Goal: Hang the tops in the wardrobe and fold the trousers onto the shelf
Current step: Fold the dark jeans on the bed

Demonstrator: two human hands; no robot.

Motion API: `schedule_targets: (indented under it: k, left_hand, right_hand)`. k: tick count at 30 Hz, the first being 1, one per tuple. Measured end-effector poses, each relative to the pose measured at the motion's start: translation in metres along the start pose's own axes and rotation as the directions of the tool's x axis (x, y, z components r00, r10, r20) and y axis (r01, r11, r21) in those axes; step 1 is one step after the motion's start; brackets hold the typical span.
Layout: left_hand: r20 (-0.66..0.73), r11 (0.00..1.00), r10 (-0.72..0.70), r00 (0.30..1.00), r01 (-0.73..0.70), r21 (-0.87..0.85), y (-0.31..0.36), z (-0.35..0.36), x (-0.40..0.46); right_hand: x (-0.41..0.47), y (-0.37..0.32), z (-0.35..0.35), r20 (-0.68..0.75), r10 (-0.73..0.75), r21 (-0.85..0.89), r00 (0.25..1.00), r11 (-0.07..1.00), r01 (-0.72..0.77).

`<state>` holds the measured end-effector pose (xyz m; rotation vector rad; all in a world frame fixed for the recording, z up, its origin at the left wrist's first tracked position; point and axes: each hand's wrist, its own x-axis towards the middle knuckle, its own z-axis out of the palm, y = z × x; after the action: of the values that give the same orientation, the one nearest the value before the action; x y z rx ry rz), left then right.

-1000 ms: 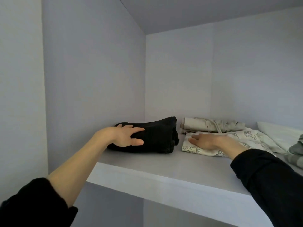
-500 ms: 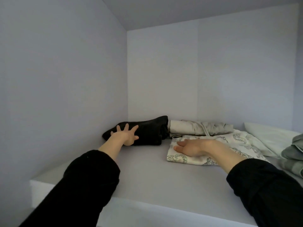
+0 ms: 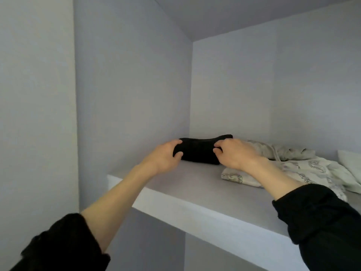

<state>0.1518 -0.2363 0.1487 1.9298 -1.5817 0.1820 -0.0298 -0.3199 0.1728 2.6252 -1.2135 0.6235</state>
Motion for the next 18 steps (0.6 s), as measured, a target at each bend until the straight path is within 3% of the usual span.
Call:
schedule_targets:
  k: [4,9,12,18]
  left_hand:
    - [-0.254,0.992,-0.123,0.959,0.109,-0.068,-0.012,-0.054,-0.098]
    - [-0.388,0.969,-0.236,0.891,0.247,-0.022,-0.022,-0.103,-0.226]
    - [-0.483,0.914,-0.364,0.797,0.405,-0.020,-0.030,-0.135,-0.320]
    - [-0.647,0.740,-0.523,0.554,0.673,-0.022,-0.034,-0.213,-0.502]
  right_hand:
    - [-0.029,-0.076,-0.007,-0.131,-0.182,0.220,0.974,0.953,0.208]
    - [-0.085,-0.181,0.012,-0.191,-0.422,0.449,0.886,0.765,0.461]
    - [-0.139,-0.261,0.015,-0.138,-0.606,0.566,0.784,0.601,0.564]
    - [-0.262,-0.402,-0.015,-0.188,-0.855,0.698,0.483,0.229,0.679]
